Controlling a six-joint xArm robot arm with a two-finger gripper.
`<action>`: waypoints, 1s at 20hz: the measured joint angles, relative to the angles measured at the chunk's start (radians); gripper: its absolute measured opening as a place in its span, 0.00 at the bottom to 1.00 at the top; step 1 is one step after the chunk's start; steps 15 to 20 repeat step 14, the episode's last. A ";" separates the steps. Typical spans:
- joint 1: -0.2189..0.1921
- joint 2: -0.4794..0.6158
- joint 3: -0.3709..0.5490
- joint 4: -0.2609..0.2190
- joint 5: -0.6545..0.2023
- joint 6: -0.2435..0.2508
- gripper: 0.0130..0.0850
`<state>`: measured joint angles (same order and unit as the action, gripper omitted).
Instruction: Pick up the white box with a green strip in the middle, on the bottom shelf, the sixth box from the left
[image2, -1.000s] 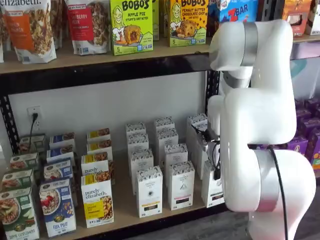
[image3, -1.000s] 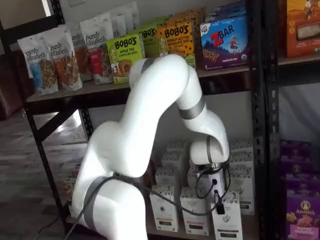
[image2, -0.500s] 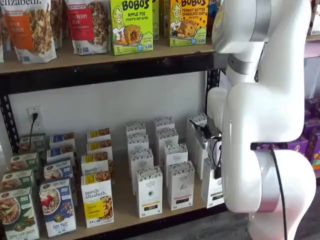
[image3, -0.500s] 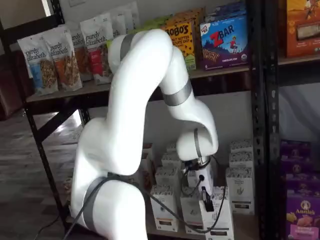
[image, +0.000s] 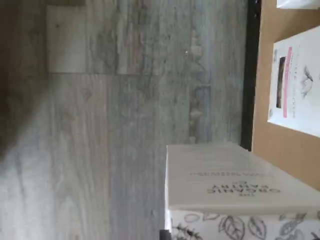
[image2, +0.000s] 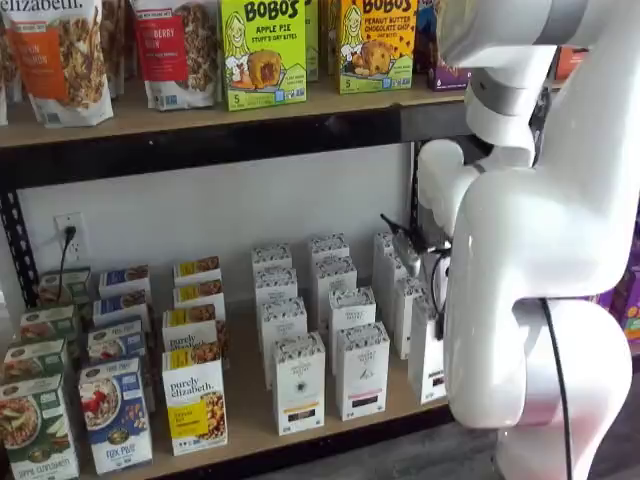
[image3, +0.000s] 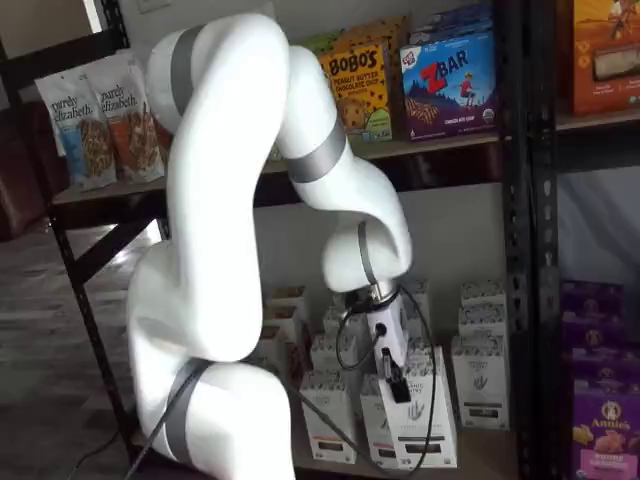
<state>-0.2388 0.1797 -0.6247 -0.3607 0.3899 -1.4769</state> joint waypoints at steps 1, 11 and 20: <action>0.006 -0.034 0.012 0.015 0.029 -0.010 0.56; 0.064 -0.295 0.063 0.131 0.286 -0.079 0.56; 0.067 -0.359 0.075 0.133 0.339 -0.084 0.56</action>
